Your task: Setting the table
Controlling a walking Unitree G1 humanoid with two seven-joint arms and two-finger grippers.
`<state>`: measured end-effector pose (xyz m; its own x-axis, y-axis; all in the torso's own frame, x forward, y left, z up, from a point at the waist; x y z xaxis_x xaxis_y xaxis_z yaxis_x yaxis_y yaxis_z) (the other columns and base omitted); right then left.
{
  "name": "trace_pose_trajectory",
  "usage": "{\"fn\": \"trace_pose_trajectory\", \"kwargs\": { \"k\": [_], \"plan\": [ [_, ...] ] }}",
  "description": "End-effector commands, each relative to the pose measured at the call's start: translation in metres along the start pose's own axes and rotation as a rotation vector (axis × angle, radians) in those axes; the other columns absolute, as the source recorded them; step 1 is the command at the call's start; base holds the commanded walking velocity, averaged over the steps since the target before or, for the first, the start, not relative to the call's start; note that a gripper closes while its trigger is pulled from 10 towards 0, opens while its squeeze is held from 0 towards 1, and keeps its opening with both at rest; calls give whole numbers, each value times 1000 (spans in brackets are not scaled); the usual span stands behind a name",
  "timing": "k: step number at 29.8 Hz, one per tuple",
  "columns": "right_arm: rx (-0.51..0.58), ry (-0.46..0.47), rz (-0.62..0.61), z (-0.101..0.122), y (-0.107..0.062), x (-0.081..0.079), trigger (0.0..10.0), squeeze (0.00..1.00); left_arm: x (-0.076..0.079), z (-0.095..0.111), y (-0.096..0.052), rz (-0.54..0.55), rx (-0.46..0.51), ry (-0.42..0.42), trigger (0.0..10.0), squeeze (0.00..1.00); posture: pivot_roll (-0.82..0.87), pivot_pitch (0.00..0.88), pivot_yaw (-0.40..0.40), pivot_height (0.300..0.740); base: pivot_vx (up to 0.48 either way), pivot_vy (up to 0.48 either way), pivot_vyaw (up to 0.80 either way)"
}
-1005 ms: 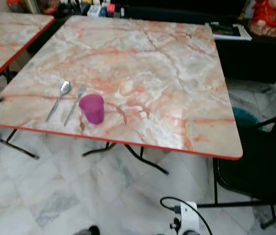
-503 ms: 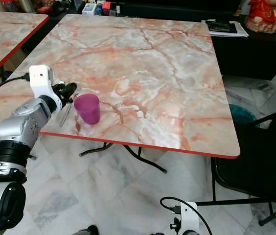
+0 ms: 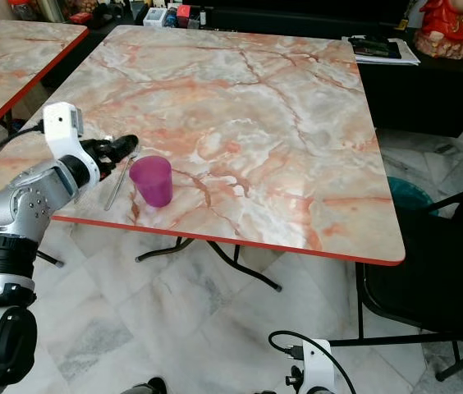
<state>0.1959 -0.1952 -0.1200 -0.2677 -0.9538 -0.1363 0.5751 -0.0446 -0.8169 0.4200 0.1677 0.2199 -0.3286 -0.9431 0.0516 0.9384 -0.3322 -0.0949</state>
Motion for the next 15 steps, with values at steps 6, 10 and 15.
{"fn": "trace_pose_trajectory", "kwargs": {
  "k": [6,10,15],
  "plan": [
    [-24,12,-7,-9,-1,2,10000,0,6,-14,1,9,-85,91,10000,0,1,143,5,740,0,0,0],
    [-23,14,-8,-9,-1,2,10000,0,7,-16,2,33,-115,137,10000,0,1,145,6,740,0,0,0],
    [-23,15,-8,-9,-1,1,10000,0,10,-16,5,30,-113,132,10000,0,-1,146,7,740,0,0,0]
  ]
}}
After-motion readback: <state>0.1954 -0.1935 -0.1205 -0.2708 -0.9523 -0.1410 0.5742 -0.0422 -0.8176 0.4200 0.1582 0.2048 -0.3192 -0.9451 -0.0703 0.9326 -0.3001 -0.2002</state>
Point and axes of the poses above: a point about 5 cm out from each wrist's last joint towards the gripper, its own y axis pointing out of the wrist towards the gripper, its own z axis along the axis of the wrist's last joint, x = y × z, the point moved 4 cm from there along y, pointing out of the wrist towards the gripper, and after that the axes turned 14 degrees about y, right-handed, at the moved point
